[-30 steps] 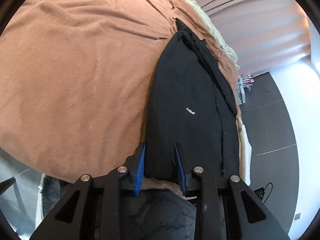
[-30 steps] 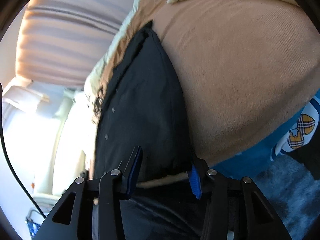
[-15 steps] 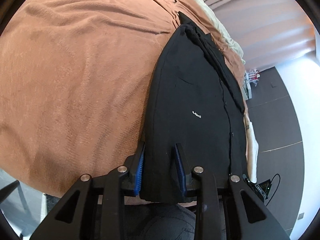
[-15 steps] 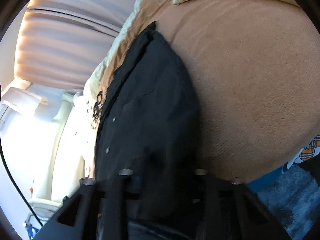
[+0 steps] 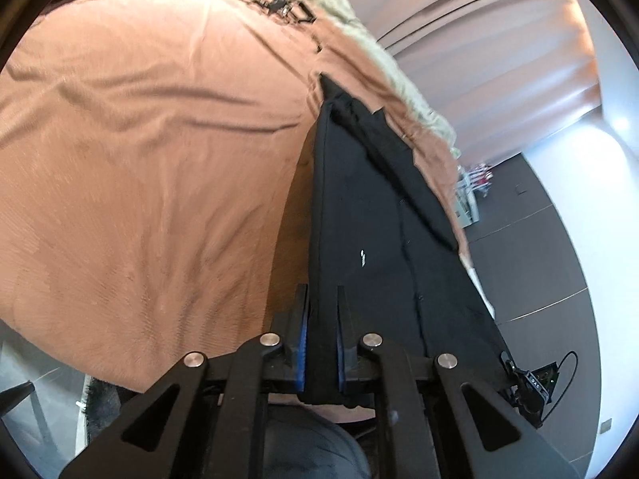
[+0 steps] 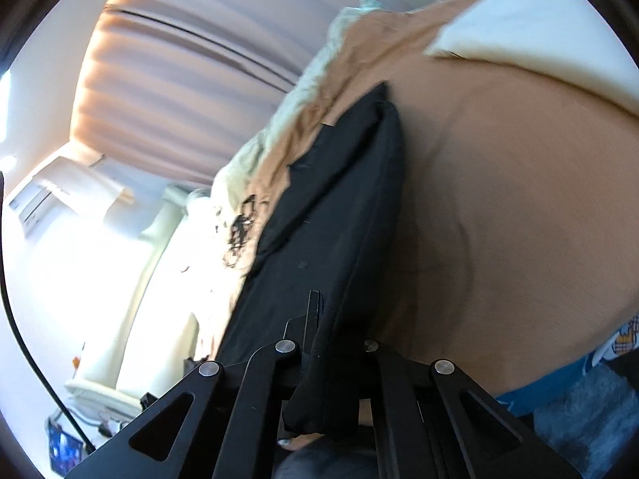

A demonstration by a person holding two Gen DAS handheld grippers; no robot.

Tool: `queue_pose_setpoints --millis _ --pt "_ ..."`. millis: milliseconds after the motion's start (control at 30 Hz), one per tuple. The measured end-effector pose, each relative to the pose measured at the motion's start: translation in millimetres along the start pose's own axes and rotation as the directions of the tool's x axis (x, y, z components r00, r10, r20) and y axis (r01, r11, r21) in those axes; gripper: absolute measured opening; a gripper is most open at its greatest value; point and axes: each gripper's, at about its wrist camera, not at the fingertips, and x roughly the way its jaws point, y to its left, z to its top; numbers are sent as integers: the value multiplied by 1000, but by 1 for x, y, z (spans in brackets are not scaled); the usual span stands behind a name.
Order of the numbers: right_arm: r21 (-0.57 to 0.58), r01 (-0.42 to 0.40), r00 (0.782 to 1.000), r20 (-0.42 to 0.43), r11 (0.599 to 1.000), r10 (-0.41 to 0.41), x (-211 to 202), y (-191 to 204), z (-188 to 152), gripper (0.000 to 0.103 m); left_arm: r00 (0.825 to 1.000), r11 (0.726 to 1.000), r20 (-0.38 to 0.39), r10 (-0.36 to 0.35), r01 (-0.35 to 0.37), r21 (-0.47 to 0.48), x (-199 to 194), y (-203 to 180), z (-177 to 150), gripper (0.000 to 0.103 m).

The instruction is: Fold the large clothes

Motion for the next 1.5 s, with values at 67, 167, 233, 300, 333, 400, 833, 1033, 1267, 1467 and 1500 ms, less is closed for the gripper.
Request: queue_pose_setpoints --millis 67,167,233,300,333,400,833,1033,1267,1467,1500 --pt "-28 -25 1000 2 999 25 -5 17 1 4 1000 1000 27 -12 13 -11 -12 -1 1 12" --pt "-71 -43 999 -1 997 43 -11 41 0 4 998 1000 55 -27 28 -13 -32 1 0 12" --pt "-92 -58 998 -4 994 58 -17 53 -1 4 997 999 73 -33 33 -3 -47 -1 0 12" --pt "-107 -76 997 -4 991 76 -22 64 -2 4 995 999 93 -43 43 3 -62 -2 -1 12" --pt "-113 -91 996 -3 989 91 -26 71 -5 4 994 999 100 -46 45 4 -66 -6 -1 12" --pt "-117 -115 993 -3 986 115 -29 80 -7 4 991 999 121 -54 54 9 -82 -9 -1 12" --pt "-199 -223 972 22 954 232 -90 140 -21 4 941 986 299 -161 144 78 -195 -44 -17 12" --pt "-223 -289 952 39 931 305 -121 163 -22 4 898 972 377 -228 188 141 -245 -67 -22 12" --pt "-259 -342 929 50 903 366 -134 180 -20 4 869 962 425 -255 183 203 -274 -85 -24 12" --pt "-188 -261 959 58 947 276 -110 152 -12 4 893 972 400 -205 136 194 -244 -89 -9 12" --pt "-176 -250 963 59 952 264 -106 148 -9 4 895 972 399 -199 129 194 -241 -91 -6 12"
